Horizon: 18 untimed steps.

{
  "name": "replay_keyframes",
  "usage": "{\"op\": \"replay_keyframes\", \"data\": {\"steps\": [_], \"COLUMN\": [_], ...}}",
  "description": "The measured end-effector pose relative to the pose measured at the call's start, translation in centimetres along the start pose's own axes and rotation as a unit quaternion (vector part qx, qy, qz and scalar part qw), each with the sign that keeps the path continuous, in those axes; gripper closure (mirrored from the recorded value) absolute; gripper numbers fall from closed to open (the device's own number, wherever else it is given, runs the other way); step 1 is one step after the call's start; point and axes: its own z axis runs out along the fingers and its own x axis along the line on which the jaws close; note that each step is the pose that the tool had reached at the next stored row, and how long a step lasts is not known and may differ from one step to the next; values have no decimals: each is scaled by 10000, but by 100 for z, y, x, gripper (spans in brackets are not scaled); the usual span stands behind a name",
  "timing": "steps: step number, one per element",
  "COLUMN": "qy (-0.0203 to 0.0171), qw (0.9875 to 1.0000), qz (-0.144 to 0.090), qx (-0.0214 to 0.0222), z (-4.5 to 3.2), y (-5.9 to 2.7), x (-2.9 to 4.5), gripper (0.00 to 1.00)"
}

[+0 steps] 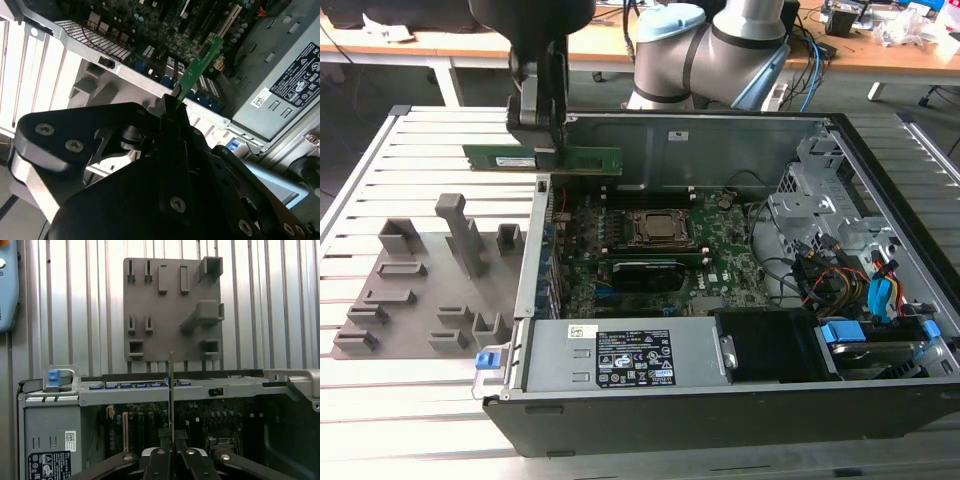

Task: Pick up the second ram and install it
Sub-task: 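Pick up the second ram and move it above second insertion slot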

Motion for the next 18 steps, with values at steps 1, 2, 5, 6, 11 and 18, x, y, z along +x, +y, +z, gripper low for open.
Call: {"op": "replay_keyframes", "data": {"steps": [1, 2, 5, 6, 11, 18], "qy": [0, 0, 0, 1, 0, -29], "qw": [10000, 10000, 10000, 10000, 10000, 10000], "qz": [1, 1, 1, 1, 1, 1], "qx": [0, 0, -1, -3, -13, -23], "z": [-1, -3, -7, -10, -17, -20], "y": [-39, -85, -201, -277, -519, -674], "x": [-2, -4, -8, -12, -27, -38], "gripper": [86, 86, 86, 86, 86, 86]}}
